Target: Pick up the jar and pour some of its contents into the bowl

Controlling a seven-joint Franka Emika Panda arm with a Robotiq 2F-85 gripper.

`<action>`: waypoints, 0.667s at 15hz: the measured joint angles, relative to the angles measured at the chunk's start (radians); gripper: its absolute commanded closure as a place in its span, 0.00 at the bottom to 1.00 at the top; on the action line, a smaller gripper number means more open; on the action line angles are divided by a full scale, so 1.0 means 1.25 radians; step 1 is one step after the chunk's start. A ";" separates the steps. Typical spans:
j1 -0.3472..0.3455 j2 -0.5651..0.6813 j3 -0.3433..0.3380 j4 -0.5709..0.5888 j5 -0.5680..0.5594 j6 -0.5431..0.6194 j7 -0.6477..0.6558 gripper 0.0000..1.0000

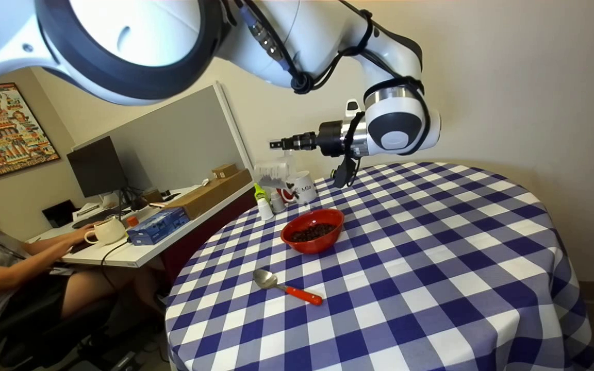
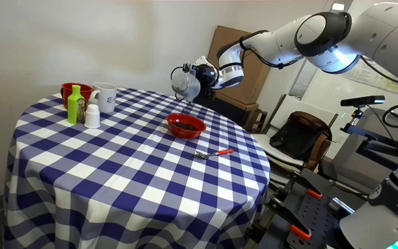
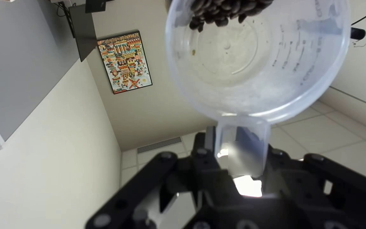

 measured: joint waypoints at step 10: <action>0.025 -0.004 -0.034 0.015 -0.017 0.040 0.010 0.93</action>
